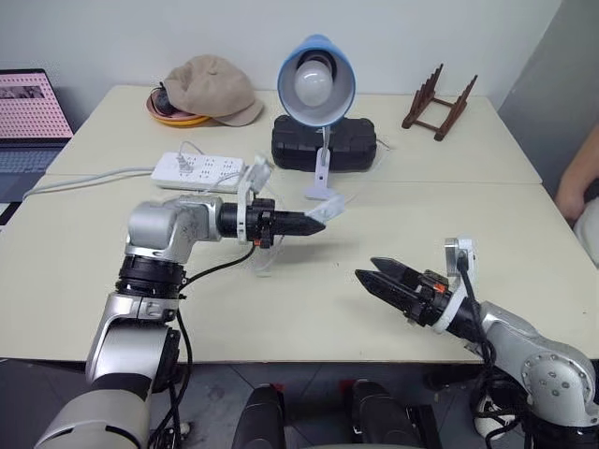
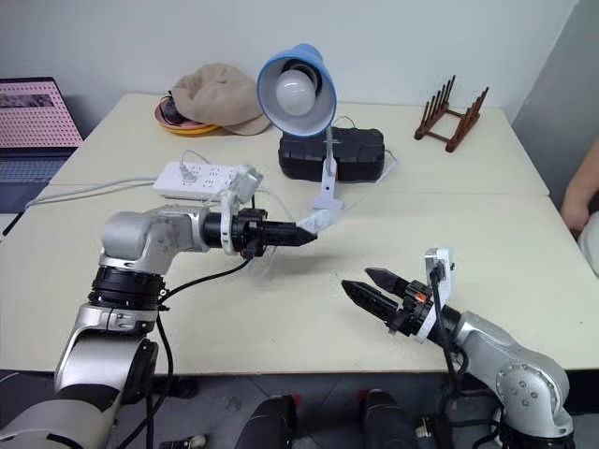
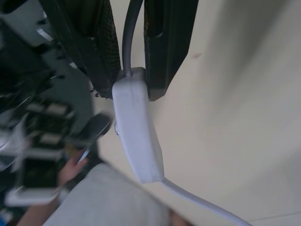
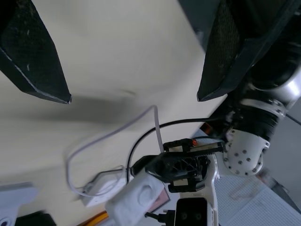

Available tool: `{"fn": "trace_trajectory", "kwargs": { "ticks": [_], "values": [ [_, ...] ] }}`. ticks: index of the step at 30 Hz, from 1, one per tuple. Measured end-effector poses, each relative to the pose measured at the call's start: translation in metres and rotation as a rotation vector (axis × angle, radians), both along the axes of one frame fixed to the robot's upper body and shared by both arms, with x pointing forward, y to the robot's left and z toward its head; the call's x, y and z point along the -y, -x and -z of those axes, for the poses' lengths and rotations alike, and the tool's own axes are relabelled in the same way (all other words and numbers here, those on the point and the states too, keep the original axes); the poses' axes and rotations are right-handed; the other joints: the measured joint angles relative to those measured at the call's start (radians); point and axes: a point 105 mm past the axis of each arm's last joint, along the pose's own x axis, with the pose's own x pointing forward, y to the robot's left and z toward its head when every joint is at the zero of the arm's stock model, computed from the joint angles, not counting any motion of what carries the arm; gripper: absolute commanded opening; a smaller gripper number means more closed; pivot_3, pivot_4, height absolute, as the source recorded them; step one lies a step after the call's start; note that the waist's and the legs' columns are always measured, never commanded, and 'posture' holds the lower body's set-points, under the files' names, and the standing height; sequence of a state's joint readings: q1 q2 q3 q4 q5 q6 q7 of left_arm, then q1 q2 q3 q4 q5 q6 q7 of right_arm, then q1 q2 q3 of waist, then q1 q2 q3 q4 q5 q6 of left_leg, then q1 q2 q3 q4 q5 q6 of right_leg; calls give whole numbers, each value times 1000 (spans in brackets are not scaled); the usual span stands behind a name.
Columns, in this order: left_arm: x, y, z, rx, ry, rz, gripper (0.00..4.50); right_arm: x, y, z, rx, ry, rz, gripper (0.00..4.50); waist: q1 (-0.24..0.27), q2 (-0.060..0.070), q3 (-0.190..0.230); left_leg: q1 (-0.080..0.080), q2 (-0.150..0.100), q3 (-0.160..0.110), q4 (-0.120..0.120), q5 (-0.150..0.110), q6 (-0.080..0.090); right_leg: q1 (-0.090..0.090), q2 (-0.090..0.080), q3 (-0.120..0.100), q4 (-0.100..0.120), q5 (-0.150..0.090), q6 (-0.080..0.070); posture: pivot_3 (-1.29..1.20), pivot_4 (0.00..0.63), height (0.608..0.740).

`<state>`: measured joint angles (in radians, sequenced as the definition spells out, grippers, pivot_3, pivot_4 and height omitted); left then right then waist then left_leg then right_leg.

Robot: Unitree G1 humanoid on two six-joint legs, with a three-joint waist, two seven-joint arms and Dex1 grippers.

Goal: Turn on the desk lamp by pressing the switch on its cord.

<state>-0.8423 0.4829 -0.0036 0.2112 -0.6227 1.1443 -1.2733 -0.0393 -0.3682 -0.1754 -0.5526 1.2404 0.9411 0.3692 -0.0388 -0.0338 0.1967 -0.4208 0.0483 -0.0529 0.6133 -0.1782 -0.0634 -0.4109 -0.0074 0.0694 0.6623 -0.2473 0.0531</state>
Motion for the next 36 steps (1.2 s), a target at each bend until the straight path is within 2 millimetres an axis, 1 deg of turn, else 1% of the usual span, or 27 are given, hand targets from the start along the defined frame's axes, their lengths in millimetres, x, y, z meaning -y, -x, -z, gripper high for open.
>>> {"fn": "trace_trajectory", "kwargs": {
  "ticks": [3,5,7,10,12,14,20,22,23,24,26,27,31,34,36],
  "values": [
    [10,10,-6,-130,79,39,385,-7,-6,-13,-41,-125,-25,4500,-8,0,0,2,0,0,0,0,0,0,1,0,1,0,-1,0,150,740],
    [15,17,-9,-169,93,63,385,-9,-9,-23,-49,-175,-35,4500,-14,0,0,2,0,0,0,0,0,1,1,0,1,0,-1,0,150,740],
    [16,24,-10,-200,108,75,385,-10,-11,-35,-49,-228,-52,4500,-18,0,0,3,0,0,0,0,0,1,1,1,1,0,0,0,150,740],
    [20,37,-2,-257,110,108,385,-15,-10,-49,-41,-269,-94,4500,-19,0,0,3,0,0,-1,0,0,1,1,1,1,0,1,0,150,740],
    [22,40,1,-276,108,110,385,-20,-10,-49,-55,-267,-110,4500,-18,0,0,2,0,0,-1,0,0,1,1,0,1,0,1,0,150,740],
    [21,41,-2,-274,116,106,385,-23,-9,-48,-70,-270,-122,4500,-18,0,0,2,0,0,-2,0,0,1,1,1,0,0,1,0,150,740],
    [23,45,-5,-263,112,115,385,-26,-10,-48,-75,-262,-122,4500,-18,0,0,2,0,0,-1,0,0,1,1,1,0,0,0,0,150,740],
    [23,45,-5,-264,111,114,385,-26,-10,-48,-74,-265,-118,4119,-18,0,0,2,0,0,-1,0,0,1,1,1,0,-1,-1,0,150,740],
    [23,46,-5,-265,111,115,385,-25,-12,-48,-77,-270,-112,4029,-18,0,0,2,0,0,-1,0,0,1,1,1,0,-1,-1,0,150,740],
    [23,46,-5,-266,112,118,385,-24,-13,-48,-78,-274,-107,3703,-18,0,0,2,0,0,-1,0,0,1,1,1,0,-1,-1,0,150,740],
    [24,48,-5,-269,117,127,385,-23,-13,-48,-79,-277,-104,3289,-18,0,0,2,0,0,-2,0,0,1,1,1,0,-1,-1,0,150,740],
    [24,48,-5,-269,115,125,385,-23,-13,-49,-79,-279,-105,2899,-17,0,0,2,0,0,-2,0,0,1,1,1,0,-1,-1,0,150,740],
    [23,48,-5,-267,115,124,385,-22,-13,-49,-80,-278,-107,2093,-17,0,0,2,0,0,-2,0,0,1,1,1,0,-1,-2,0,150,740],
    [22,48,-6,-265,116,123,385,-22,-13,-49,-79,-272,-109,1312,-17,0,0,2,0,0,-2,0,0,1,1,1,0,-2,-4,0,150,740],
    [22,48,-7,-262,120,127,385,-23,-11,-49,-79,-272,-121,893,-17,0,0,2,0,0,-2,0,0,1,1,1,0,-3,-4,0,150,740]
  ]
}}
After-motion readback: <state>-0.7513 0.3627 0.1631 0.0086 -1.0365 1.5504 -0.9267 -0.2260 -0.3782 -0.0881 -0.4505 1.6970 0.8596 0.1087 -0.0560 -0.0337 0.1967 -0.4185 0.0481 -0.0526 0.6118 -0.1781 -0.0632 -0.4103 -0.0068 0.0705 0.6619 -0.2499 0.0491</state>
